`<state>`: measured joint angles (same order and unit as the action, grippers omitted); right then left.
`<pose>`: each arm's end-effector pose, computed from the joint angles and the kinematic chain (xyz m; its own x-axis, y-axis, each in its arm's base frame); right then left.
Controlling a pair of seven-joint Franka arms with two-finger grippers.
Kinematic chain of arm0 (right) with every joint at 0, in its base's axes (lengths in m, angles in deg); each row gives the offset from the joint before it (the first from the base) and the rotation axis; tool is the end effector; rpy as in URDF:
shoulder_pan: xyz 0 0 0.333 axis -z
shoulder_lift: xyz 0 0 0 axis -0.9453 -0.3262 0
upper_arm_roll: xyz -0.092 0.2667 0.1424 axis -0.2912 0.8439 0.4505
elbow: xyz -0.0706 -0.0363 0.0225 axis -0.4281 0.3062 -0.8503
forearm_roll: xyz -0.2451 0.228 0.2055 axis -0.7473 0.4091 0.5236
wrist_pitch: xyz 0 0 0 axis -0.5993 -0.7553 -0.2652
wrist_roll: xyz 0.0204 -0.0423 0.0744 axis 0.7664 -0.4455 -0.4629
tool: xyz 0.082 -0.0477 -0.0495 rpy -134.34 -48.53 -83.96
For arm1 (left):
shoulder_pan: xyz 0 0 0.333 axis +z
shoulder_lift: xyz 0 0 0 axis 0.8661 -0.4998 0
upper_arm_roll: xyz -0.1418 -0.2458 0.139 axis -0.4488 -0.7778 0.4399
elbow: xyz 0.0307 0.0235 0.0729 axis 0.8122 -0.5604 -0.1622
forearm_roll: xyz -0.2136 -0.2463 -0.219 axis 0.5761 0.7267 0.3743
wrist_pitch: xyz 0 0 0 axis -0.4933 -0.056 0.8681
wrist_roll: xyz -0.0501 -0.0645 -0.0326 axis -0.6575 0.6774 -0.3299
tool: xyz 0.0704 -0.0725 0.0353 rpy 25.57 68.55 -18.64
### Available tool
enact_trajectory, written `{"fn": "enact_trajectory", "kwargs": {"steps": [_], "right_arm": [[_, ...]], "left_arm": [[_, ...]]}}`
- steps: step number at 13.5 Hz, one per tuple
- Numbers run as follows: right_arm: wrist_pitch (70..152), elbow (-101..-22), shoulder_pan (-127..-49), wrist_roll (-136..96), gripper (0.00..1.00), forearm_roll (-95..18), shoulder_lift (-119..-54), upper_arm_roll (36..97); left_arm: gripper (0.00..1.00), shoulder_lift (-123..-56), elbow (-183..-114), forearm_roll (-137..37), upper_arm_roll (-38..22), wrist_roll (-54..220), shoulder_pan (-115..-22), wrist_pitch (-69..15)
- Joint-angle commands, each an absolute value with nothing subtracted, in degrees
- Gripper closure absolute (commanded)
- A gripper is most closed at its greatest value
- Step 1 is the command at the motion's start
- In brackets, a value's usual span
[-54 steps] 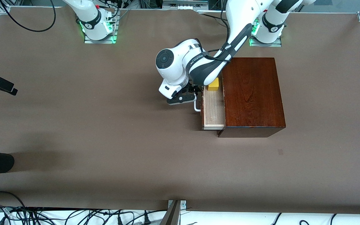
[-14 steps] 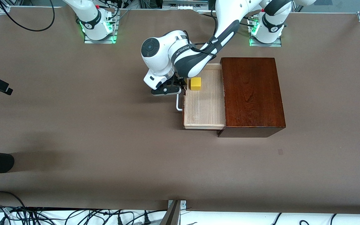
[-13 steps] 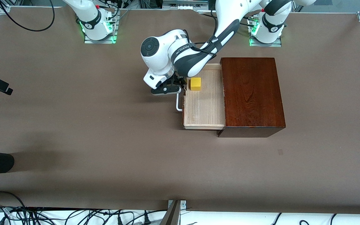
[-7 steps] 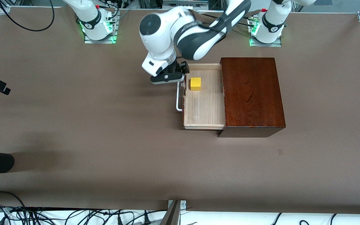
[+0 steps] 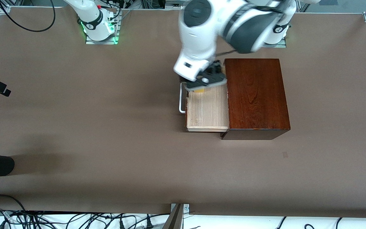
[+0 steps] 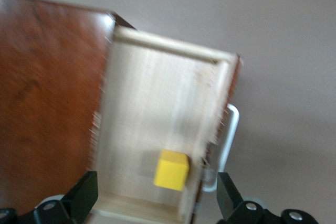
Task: Open drawer, take yellow block, close drawer
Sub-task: 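Release the handle and raise the left gripper away from the drawer, then lower the right gripper into the drawer and grasp the yellow cube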
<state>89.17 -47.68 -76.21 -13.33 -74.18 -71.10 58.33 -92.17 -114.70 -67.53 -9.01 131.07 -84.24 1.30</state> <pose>0.5959 -0.0784 0.5966 0.9842 -0.1761 0.0188 -0.1763 -0.9843 0.0099 0.5424 -0.4178 0.5232 0.9735 0.2206 -0.0595 0.2173 -0.9744 -0.0573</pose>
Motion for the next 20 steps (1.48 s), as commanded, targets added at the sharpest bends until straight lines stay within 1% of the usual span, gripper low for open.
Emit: {"fn": "enact_trajectory", "kwargs": {"steps": [1,4,6,7,10,11,12,14,16,19,20], "right_arm": [[88.09,-47.30,-76.32,-13.75,0.00,-73.19,-70.52,59.85],[86.42,-47.30,-76.41,-13.40,0.00,-73.28,-70.17,67.39],[85.01,-47.39,-76.50,-12.18,0.00,-73.28,-70.08,75.11],[84.05,-47.39,-76.50,-9.38,0.00,-73.28,-70.08,77.94],[84.48,-47.39,-76.50,12.81,0.00,-73.37,-70.17,88.48],[84.65,-47.39,-77.28,19.93,0.00,-73.54,-70.34,90.95],[85.44,-47.39,-78.60,26.53,0.00,-73.98,-70.69,92.19],[88.68,-47.47,-83.51,38.66,0.00,-74.16,-71.13,92.29],[90.28,-47.39,-86.50,49.39,0.00,-74.33,-72.88,92.29],[90.54,-47.39,-89.59,64.86,0.00,-74.07,-75.43,92.29],[92.11,-47.39,-90.81,71.09,0.00,-73.98,-76.57,92.29]], "left_arm": [[0.00,-87.82,-116.44,-63.82,-9.46,122.22,-75.77,4.07],[0.00,-84.83,-116.44,-63.55,-9.46,113.25,-68.47,8.99],[0.00,-82.90,-116.70,-63.55,-9.46,107.89,-64.25,11.11],[0.00,-81.84,-117.40,-63.47,-9.46,104.99,-61.97,11.72],[0.00,-77.98,-120.64,-62.94,-9.46,98.83,-56.25,11.73],[0.00,-76.75,-121.79,-62.94,-9.46,97.85,-54.58,11.73],[0.00,-74.82,-123.80,-62.59,-9.46,97.06,-53.43,11.64],[0.00,-71.04,-128.11,-61.28,-9.46,96.79,-50.62,11.03],[0.00,-69.10,-130.93,-60.39,-9.46,96.79,-49.47,9.63],[0.00,-69.00,-131.03,-60.04,-9.37,96.70,-49.29,9.44],[0.00,-69.00,-130.94,-60.04,-9.37,96.79,-49.29,9.36]]}}
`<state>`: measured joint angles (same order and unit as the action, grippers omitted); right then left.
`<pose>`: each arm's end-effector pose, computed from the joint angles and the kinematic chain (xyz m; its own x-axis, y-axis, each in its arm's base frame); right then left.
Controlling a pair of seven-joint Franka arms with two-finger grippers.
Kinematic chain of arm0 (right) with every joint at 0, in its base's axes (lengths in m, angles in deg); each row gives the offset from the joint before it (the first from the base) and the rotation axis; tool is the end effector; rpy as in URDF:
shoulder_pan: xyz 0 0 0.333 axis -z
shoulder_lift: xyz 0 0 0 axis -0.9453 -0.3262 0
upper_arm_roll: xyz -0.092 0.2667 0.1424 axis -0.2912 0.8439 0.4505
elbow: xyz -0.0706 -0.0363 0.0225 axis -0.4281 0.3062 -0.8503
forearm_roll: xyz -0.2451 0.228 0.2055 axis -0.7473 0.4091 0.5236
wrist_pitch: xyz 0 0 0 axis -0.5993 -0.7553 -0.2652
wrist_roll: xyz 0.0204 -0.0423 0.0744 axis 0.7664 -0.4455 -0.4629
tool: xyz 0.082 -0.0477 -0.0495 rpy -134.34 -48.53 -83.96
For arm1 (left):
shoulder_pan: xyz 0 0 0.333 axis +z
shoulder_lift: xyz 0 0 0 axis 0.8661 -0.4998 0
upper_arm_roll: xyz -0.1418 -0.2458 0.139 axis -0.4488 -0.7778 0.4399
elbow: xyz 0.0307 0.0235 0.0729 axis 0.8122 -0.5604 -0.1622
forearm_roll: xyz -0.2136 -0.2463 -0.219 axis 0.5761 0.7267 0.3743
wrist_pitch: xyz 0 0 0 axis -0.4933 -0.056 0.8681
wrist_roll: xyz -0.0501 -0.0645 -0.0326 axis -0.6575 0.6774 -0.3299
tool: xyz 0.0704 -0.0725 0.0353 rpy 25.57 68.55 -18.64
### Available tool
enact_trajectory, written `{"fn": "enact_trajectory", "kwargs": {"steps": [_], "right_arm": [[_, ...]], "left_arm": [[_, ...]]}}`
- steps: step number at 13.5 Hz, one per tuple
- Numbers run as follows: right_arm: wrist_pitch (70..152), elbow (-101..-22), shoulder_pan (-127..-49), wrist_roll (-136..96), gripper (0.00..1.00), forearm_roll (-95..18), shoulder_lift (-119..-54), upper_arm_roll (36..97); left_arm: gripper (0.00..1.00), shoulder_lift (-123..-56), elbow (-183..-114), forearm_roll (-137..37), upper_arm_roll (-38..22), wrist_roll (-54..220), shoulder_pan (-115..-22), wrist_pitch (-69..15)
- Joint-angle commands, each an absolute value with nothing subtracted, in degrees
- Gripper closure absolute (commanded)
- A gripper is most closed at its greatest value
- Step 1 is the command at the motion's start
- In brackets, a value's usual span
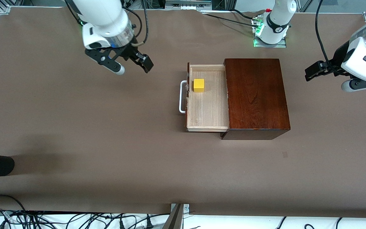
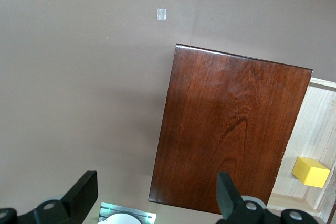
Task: Open drawer, take yellow block, close drawer
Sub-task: 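Lower the right gripper into the drawer and grasp the yellow cube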
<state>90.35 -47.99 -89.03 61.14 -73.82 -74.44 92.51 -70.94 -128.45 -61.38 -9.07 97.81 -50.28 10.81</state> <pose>0.4930 0.3685 0.5650 0.7826 -0.6148 -0.0973 -0.6183 -0.7860 -0.0067 0.5640 -0.0789 0.6260 0.9703 0.2060 -0.1268 0.2020 -0.9784 -0.0438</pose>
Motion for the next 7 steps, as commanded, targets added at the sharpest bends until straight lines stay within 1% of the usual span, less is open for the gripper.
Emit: {"fn": "enact_trajectory", "kwargs": {"steps": [1,2,4,6,7], "right_arm": [[94.65,-47.47,-92.48,78.20,0.00,-74.07,-77.37,92.29],[96.85,-47.39,-94.58,85.58,0.00,-74.24,-78.59,92.29],[100.37,-47.30,-97.58,98.17,0.00,-74.16,-81.66,92.29],[104.94,-47.30,-100.39,109.60,0.00,-74.16,-84.57,92.20],[107.13,-47.21,-101.54,115.31,0.00,-74.07,-86.06,92.20]], "left_arm": [[0.00,-69.09,-130.85,-59.86,-9.46,96.79,-49.38,9.18],[0.00,-68.92,-131.11,-58.21,-9.20,96.79,-49.47,8.48],[0.00,-66.55,-135.57,-57.84,-7.54,96.70,-51.47,6.20],[0.00,-63.48,-139.96,-57.84,2.62,93.47,-59.70,3.40],[0.00,-61.81,-142.69,-57.84,6.67,92.58,-63.06,1.90]]}}
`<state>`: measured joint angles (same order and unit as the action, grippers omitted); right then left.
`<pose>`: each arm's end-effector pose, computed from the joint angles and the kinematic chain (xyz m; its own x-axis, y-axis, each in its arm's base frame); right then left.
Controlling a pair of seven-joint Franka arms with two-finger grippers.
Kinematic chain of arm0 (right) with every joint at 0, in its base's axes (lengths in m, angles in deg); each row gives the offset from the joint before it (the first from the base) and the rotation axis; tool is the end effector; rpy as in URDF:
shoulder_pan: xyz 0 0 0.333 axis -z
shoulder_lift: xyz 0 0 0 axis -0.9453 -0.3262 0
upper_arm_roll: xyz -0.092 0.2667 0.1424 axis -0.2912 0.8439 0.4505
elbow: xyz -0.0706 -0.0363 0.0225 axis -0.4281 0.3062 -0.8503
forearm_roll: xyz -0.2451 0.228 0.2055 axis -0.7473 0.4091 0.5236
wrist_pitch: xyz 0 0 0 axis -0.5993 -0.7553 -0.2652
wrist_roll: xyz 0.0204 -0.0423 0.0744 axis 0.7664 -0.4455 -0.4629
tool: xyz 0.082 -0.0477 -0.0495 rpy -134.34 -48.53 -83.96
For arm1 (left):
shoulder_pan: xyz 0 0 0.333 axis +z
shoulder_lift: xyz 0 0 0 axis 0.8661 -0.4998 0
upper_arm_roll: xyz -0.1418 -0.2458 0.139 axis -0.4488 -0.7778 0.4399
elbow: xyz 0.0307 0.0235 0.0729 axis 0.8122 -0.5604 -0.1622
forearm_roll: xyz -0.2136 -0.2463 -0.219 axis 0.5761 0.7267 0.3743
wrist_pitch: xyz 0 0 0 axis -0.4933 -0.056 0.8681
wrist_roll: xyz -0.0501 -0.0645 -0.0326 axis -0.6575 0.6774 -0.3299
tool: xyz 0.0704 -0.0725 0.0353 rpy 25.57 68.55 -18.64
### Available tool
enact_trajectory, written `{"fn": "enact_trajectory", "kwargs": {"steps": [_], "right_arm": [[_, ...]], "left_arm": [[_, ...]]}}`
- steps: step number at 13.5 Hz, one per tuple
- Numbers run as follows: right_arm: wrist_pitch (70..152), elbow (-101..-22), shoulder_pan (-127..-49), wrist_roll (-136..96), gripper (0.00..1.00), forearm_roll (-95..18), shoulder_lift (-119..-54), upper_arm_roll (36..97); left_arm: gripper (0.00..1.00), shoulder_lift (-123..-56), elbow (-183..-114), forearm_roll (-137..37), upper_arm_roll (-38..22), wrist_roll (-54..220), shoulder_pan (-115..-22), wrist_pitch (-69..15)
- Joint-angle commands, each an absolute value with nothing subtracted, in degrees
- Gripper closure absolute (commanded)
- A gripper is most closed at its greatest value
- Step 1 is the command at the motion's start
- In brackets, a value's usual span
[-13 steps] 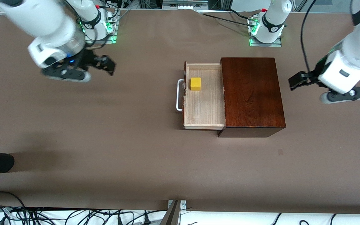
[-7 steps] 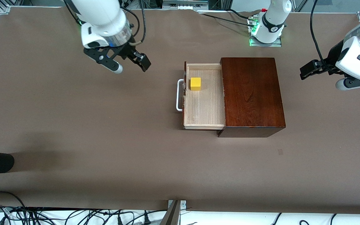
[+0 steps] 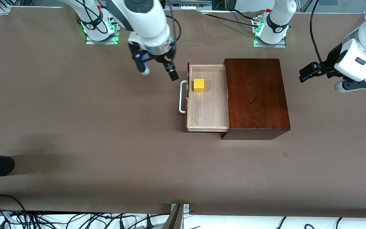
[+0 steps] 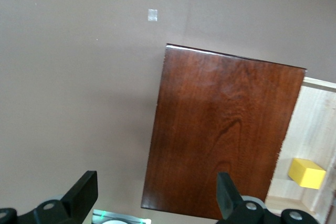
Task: Open drawer, take yellow block, close drawer
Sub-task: 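Lower the right gripper into the drawer and grasp the yellow cube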
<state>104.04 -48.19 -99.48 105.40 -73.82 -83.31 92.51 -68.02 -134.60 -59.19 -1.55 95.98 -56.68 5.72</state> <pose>0.4629 0.4828 0.4903 0.2815 -0.9458 -0.1621 -0.9577 -0.2874 0.0133 0.5585 -0.0806 0.6099 0.9763 0.1881 -0.1068 0.1871 -0.9821 -0.0193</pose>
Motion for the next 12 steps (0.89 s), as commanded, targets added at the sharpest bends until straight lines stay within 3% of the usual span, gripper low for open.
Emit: {"fn": "enact_trajectory", "kwargs": {"steps": [1,4,6,12], "right_arm": [[109.77,-47.21,-102.85,120.93,0.00,-74.07,-87.47,92.20],[111.64,-43.62,-105.93,130.81,0.00,-74.68,-92.91,91.94],[113.38,-43.08,-107.52,133.37,0.00,-77.66,-95.38,91.94],[116.55,-43.34,-108.84,136.28,0.00,-83.20,-99.16,91.50]], "left_arm": [[0.00,-60.75,-144.80,-57.84,8.28,92.40,-64.13,0.58],[0.00,-57.67,-150.70,-57.93,11.44,89.67,-65.71,-3.55],[0.00,-57.66,-151.07,-58.28,15.49,89.58,-69.58,-3.74],[0.00,-58.72,-150.10,-58.54,14.36,89.76,-69.68,-3.74]]}}
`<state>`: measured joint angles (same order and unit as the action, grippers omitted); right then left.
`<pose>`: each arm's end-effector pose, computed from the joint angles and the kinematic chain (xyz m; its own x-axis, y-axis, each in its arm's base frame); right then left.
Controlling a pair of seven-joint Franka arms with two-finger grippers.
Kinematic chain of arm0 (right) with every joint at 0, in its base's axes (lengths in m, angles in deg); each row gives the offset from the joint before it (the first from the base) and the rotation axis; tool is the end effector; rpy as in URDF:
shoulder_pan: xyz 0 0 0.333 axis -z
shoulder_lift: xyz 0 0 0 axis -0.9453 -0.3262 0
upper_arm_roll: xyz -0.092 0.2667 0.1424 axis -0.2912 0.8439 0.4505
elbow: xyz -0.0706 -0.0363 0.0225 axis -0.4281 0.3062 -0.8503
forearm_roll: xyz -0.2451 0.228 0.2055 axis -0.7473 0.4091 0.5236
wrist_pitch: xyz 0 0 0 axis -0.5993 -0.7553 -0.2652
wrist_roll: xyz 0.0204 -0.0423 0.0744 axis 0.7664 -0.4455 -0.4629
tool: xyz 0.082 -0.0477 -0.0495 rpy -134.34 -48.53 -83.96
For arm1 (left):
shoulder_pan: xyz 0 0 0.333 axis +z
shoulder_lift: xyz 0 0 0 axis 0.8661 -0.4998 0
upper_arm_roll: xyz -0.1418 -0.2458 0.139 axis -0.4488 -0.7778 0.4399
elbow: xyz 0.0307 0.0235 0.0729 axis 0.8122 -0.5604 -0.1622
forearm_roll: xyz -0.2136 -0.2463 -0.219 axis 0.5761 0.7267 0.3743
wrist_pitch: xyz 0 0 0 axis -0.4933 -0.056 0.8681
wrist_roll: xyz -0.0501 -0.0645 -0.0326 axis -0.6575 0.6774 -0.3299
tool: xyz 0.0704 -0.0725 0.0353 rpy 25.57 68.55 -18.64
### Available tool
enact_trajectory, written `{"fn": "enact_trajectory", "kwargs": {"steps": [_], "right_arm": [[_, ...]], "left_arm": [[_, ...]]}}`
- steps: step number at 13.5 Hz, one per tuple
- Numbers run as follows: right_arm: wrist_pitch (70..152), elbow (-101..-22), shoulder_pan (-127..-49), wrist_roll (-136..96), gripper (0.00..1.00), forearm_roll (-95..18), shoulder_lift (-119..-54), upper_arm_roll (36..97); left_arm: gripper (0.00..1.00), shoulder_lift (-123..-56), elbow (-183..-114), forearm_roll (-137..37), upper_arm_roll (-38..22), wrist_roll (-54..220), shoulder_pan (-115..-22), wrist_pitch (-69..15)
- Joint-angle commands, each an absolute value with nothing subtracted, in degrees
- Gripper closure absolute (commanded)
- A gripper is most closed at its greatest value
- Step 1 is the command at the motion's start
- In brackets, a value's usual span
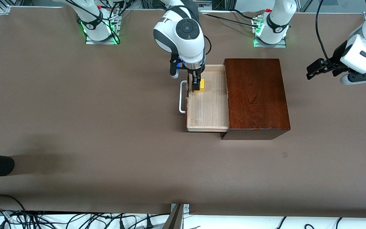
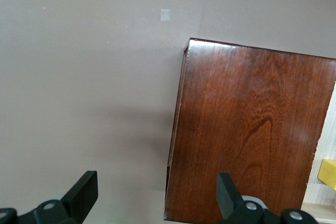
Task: Open drawer, take yellow block, close drawer
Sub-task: 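Lower the right gripper into the drawer and grasp the yellow cube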
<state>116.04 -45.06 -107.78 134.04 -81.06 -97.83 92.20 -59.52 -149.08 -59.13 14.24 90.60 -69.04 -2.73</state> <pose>0.4387 0.5730 0.3657 -0.0616 -0.9886 -0.1377 -0.9976 0.0565 0.0412 0.5272 -0.0471 0.5840 0.9857 0.1548 -0.0661 0.1547 -0.9879 -0.0076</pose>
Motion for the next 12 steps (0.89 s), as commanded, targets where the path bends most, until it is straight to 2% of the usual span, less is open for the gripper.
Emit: {"fn": "enact_trajectory", "kwargs": {"steps": [1,8,9,10,11,12], "right_arm": [[117.43,-43.34,-108.93,136.28,0.00,-84.17,-99.87,91.50],[118.93,-43.52,-109.81,136.28,0.01,-87.16,-103.65,91.41],[119.89,-43.61,-109.81,136.20,0.27,-87.25,-103.83,91.41],[119.99,-43.61,-109.81,136.19,0.75,-87.60,-103.83,91.41],[119.90,-43.52,-109.72,136.11,0.90,-87.52,-103.83,91.41],[119.99,-43.52,-109.81,136.28,0.93,-87.52,-103.74,91.41]], "left_arm": [[0.00,-58.89,-149.93,-58.54,14.36,89.76,-69.68,-3.74],[0.00,-59.16,-148.96,-58.63,14.71,89.58,-68.89,-4.09],[0.00,-59.33,-147.56,-58.63,14.36,90.02,-69.06,-3.92],[0.00,-59.77,-146.94,-58.72,14.27,90.20,-69.24,-3.57],[0.00,-59.95,-146.85,-58.63,14.45,90.11,-69.24,-3.56],[0.00,-59.95,-146.76,-58.54,14.45,89.76,-69.15,-3.48]]}}
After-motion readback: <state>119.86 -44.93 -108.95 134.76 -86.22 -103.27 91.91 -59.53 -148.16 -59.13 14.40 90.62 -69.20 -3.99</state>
